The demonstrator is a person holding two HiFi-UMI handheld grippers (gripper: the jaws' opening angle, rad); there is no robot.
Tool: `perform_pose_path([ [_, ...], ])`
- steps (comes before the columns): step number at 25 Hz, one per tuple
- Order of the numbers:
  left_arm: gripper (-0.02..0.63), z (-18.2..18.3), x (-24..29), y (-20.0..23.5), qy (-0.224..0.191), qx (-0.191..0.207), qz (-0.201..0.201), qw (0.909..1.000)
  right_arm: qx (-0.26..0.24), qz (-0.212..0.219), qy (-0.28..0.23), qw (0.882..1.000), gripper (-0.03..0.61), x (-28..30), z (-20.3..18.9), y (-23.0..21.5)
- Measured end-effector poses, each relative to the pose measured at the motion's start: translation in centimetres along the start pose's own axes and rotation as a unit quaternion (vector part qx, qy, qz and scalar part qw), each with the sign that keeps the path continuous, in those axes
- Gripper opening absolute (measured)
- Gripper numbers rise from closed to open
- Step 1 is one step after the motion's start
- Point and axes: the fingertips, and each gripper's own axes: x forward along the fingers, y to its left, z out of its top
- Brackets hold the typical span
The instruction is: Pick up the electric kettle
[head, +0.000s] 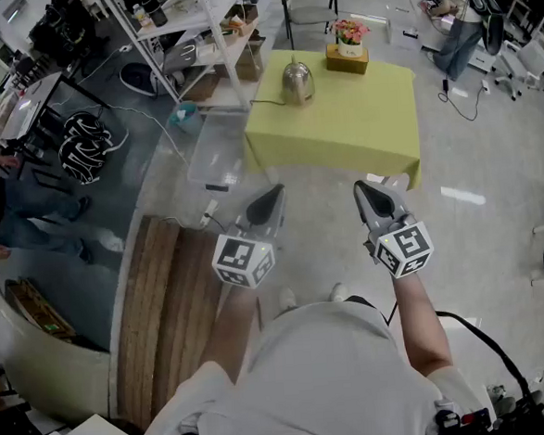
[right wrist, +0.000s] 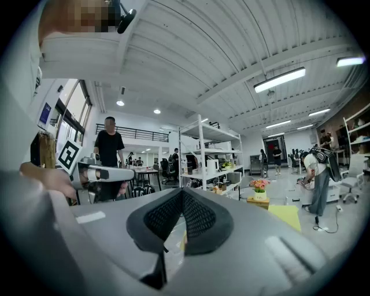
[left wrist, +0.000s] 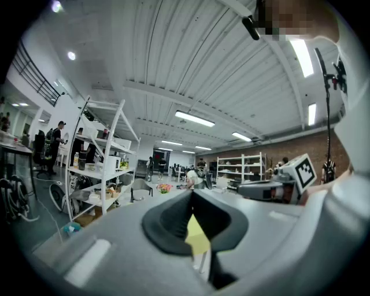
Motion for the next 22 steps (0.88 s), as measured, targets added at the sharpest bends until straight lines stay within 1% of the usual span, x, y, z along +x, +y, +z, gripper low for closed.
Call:
perform_pose_path([
  [22, 0.003, -0.3, 1.3, 0.0, 0.004, -0.002, 0.000, 1.0000, -0.002, 0.006, 0.006, 1.000, 0.003, 0.5, -0.5, -1.1],
])
